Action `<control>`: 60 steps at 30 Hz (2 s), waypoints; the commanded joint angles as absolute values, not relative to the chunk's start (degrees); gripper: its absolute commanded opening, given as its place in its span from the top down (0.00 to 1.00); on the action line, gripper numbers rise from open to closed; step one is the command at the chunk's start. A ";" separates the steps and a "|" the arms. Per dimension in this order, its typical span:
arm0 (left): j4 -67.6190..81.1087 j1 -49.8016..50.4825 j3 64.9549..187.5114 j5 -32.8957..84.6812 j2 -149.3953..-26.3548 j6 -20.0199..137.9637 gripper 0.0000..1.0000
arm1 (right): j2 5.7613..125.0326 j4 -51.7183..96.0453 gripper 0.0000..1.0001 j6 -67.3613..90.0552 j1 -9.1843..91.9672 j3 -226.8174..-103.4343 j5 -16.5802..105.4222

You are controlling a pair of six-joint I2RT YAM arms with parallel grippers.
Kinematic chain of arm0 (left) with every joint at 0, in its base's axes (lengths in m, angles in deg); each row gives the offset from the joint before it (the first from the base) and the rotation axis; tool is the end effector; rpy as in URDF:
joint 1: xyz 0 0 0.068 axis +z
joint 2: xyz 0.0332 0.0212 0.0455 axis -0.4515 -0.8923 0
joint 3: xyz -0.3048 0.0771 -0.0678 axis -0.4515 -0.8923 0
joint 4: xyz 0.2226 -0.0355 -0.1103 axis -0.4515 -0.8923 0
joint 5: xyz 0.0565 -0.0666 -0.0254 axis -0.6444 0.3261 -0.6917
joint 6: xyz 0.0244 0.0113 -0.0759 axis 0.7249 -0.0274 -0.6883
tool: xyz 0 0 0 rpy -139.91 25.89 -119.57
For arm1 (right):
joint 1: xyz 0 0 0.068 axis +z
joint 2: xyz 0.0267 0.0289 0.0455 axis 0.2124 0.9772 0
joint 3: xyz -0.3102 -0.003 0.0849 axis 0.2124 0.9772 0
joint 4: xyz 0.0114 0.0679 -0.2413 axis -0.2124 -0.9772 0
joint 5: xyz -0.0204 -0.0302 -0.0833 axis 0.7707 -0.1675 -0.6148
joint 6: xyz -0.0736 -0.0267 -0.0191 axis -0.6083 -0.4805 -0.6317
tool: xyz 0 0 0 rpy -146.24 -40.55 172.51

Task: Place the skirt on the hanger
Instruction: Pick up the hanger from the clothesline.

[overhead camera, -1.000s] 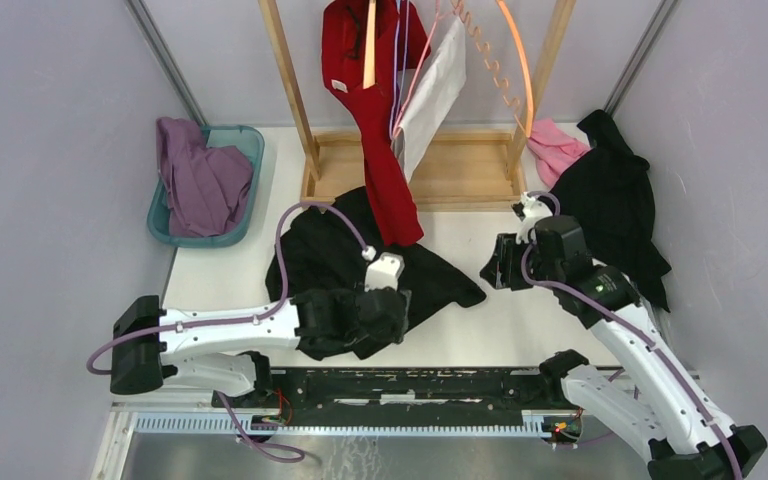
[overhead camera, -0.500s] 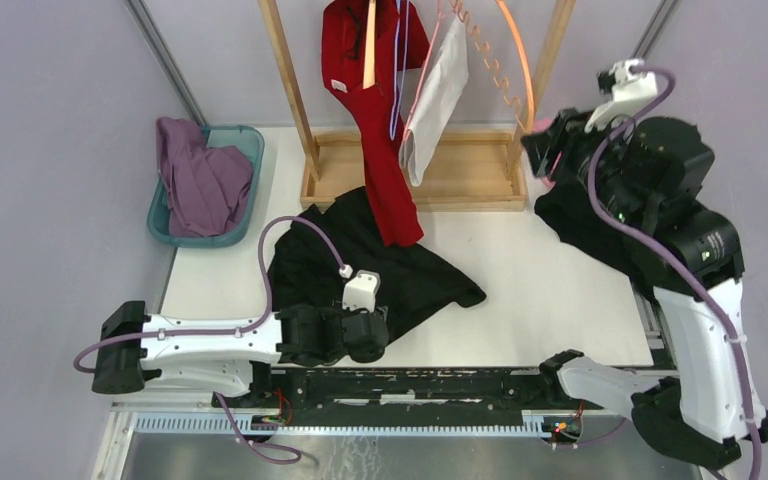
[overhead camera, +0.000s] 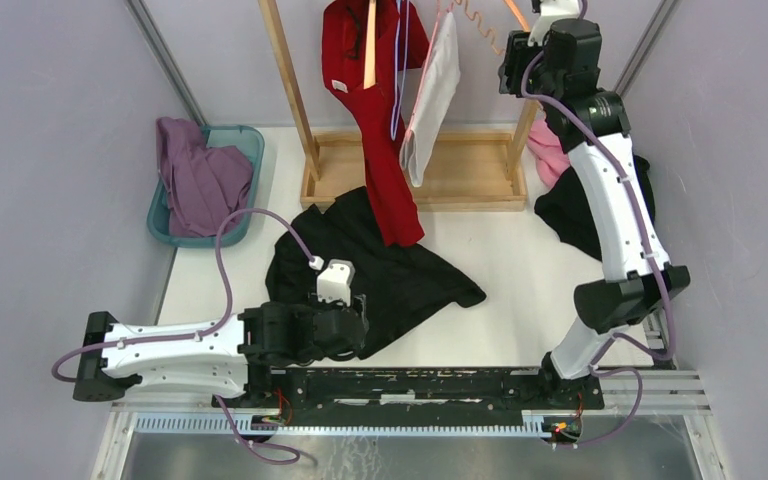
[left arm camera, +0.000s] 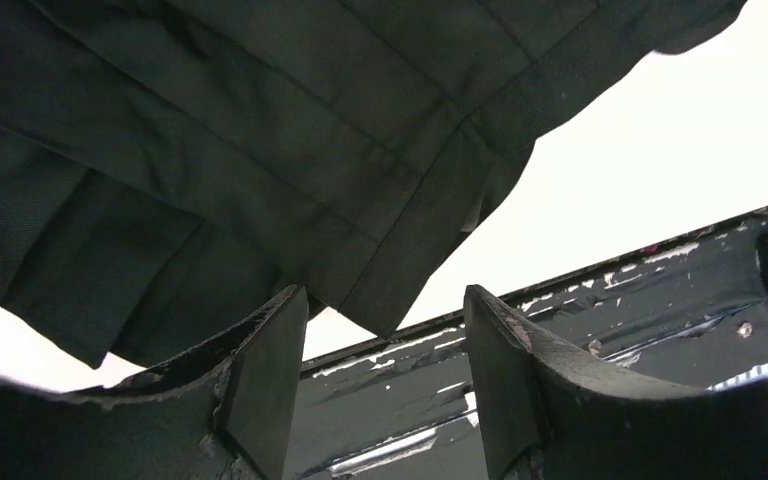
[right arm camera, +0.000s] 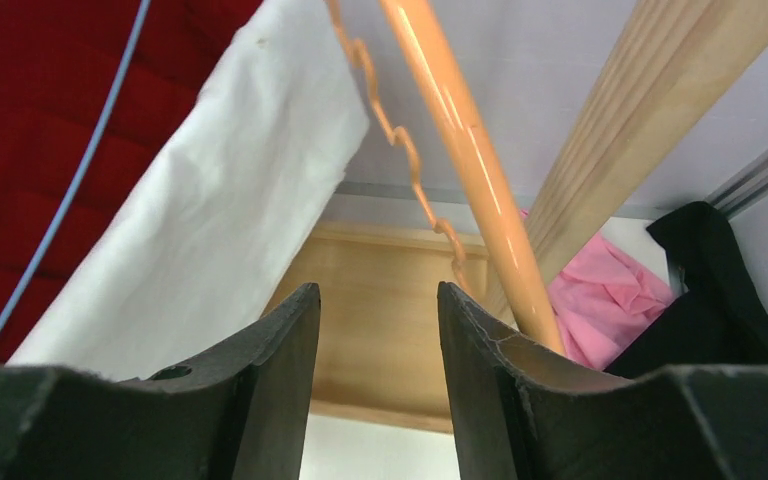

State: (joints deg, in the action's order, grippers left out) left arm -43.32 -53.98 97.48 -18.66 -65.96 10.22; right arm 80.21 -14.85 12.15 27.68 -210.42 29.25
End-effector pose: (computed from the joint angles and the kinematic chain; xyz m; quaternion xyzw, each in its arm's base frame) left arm 0.0635 -0.1344 0.2739 0.0781 0.9142 -0.1472 0.3694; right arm 0.3670 0.0918 0.5482 -0.0119 0.7796 0.0744 0.6217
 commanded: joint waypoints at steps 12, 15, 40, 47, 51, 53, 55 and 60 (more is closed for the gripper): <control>-47.26 -54.32 98.93 -24.14 -64.42 7.03 0.34 | 77.95 0.54 0.48 12.75 22.21 -211.59 40.79; -47.25 -54.21 99.10 -23.87 -64.76 7.13 0.34 | 77.64 -0.19 0.47 11.67 22.25 -213.27 40.56; -48.86 -54.25 99.48 -23.94 -62.25 5.99 0.36 | 93.35 -5.92 0.43 12.25 21.93 -227.98 45.45; -48.92 -54.31 99.39 -24.30 -61.84 5.78 0.36 | 94.53 -4.67 0.57 13.11 21.94 -227.25 47.60; -49.17 -54.33 99.32 -24.29 -61.67 5.73 0.36 | 94.00 -3.52 0.81 13.50 21.88 -227.38 48.46; -49.23 -54.25 99.11 -24.30 -61.34 5.55 0.36 | 93.12 -2.85 0.89 13.42 21.97 -227.24 48.91; -49.22 -54.29 98.87 -24.38 -60.95 5.39 0.36 | 91.49 -1.22 0.97 13.54 21.85 -225.93 49.03; -49.32 -54.27 98.80 -24.30 -60.63 5.19 0.36 | 86.73 4.01 0.98 13.81 21.95 -221.19 48.46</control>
State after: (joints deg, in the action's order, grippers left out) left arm -49.29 -54.00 98.16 -21.46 -61.40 8.42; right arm 93.39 -4.84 13.44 22.11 -222.02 48.38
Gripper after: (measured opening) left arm 0.643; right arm 0.169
